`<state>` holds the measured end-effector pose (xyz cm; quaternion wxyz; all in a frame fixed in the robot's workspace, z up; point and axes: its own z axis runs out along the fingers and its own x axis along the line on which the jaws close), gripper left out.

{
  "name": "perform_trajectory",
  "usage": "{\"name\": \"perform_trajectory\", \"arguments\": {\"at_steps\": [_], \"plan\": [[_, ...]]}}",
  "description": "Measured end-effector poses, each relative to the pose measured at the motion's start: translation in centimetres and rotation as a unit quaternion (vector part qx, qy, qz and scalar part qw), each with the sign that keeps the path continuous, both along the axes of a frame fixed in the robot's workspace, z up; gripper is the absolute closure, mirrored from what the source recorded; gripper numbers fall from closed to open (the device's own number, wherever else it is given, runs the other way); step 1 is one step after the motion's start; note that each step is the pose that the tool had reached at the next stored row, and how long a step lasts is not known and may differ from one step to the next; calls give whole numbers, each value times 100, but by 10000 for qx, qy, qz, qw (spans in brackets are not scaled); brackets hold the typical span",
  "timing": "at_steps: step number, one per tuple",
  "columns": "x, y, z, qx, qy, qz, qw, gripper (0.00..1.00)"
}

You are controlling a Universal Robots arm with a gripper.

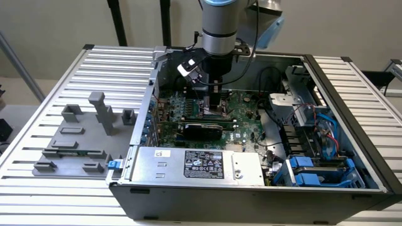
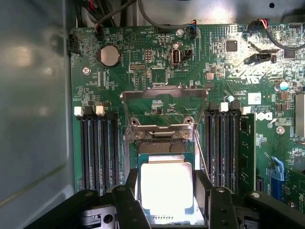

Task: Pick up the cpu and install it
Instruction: 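Place the cpu into insertion slot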

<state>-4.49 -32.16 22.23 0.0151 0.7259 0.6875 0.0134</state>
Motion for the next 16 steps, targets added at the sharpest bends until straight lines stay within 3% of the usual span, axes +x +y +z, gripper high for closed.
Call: {"name": "perform_trajectory", "arguments": {"at_steps": [4,9,16], "plan": [[0,0,-41,0,-13,-10,10000,45],[0,0,-91,0,-105,-10,9999,45],[0,0,-136,-20,-111,-10,9999,45]]}}
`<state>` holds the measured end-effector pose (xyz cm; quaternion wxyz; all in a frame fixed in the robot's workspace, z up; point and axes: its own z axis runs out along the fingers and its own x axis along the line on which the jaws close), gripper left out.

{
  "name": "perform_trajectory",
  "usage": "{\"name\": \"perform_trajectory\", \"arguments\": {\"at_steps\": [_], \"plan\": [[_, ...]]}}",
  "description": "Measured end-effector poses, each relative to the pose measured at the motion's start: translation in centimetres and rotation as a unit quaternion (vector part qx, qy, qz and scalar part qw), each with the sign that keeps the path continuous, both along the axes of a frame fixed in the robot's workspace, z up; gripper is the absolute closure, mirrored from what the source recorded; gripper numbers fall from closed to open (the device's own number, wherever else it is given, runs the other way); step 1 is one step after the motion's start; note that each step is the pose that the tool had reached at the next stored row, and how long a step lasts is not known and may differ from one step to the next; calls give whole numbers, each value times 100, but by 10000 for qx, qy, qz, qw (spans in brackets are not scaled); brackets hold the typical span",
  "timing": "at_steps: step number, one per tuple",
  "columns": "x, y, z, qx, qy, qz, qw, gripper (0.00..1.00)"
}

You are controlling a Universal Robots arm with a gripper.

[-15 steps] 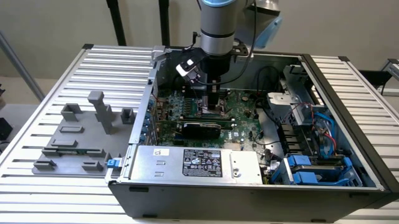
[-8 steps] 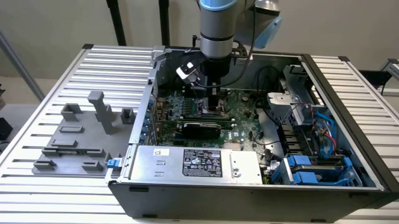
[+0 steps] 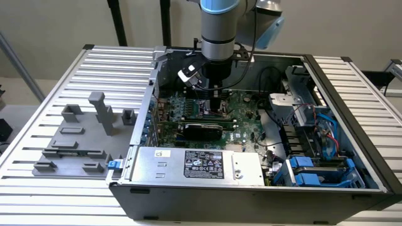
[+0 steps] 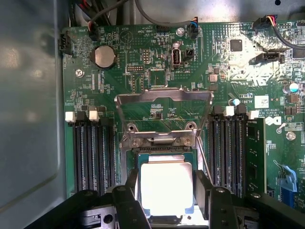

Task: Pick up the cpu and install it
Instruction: 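Place the cpu into insertion slot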

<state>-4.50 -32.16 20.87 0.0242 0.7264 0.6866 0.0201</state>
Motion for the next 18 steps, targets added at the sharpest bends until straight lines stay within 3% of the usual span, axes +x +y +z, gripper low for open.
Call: {"name": "perform_trajectory", "arguments": {"at_steps": [13,18], "plan": [[-1,30,-66,-8,6,-144,9999,45],[-2,30,-89,-32,6,-145,9999,45]]}}
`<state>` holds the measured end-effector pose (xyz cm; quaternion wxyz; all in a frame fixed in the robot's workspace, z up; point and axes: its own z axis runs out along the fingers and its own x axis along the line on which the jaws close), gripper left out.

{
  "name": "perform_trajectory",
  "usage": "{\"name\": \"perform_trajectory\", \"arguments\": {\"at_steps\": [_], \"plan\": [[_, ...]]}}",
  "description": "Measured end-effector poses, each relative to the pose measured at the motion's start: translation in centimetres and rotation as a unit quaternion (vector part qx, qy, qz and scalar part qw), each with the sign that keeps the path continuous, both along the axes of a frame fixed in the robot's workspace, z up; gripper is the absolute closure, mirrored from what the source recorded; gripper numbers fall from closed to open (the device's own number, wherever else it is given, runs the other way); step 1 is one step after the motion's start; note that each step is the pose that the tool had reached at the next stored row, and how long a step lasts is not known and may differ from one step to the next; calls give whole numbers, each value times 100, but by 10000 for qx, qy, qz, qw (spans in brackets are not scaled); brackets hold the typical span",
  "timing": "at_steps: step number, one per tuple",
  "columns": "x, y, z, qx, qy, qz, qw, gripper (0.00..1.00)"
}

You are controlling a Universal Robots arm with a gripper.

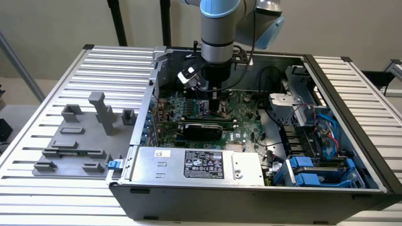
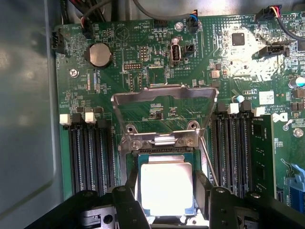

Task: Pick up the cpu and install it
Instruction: 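Place the cpu into insertion slot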

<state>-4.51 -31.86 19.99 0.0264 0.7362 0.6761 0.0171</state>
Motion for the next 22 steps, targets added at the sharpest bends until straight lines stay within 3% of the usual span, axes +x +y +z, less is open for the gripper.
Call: {"name": "perform_trajectory", "arguments": {"at_steps": [12,22], "plan": [[-3,11,-22,-14,-1,88,10000,45],[-6,13,-33,-43,-1,99,9999,45]]}}
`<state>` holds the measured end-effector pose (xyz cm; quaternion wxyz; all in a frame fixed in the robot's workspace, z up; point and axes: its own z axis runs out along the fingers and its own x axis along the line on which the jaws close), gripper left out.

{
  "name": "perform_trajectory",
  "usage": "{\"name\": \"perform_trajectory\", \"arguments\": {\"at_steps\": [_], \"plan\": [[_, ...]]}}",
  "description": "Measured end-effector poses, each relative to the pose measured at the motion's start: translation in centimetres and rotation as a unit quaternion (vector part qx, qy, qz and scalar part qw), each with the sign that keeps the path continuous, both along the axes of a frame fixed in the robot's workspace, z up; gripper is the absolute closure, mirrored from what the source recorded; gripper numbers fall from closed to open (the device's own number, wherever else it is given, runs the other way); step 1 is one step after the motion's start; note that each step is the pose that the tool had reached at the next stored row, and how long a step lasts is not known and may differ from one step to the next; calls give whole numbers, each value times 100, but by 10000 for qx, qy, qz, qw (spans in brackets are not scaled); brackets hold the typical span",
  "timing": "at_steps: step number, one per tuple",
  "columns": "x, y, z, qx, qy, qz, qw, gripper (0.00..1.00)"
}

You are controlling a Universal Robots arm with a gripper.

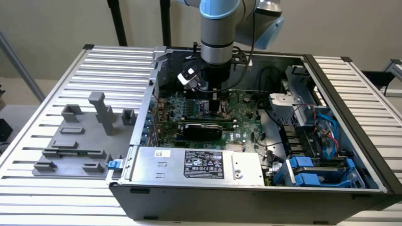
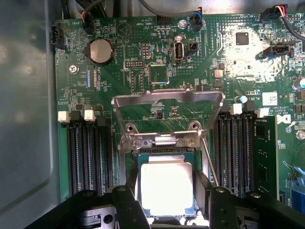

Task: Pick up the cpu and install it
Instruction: 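Place the cpu into insertion slot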

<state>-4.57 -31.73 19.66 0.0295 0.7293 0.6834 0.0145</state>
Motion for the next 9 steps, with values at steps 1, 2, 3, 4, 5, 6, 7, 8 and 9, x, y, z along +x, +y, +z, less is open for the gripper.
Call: {"name": "perform_trajectory", "arguments": {"at_steps": [1,2,3,4,5,6,7,8,9], "plan": [[0,2,-1,-1,0,0,10000,45],[0,4,-1,-3,0,0,10000,45],[0,7,-2,-4,0,1,10000,45],[0,10,-2,-6,0,1,10000,45],[0,13,-3,-8,0,2,10000,45],[0,15,-3,-10,0,2,10000,45],[0,16,-4,-12,0,2,10000,45],[0,17,-4,-15,0,3,10000,45],[0,18,-5,-17,0,3,10000,45]]}}
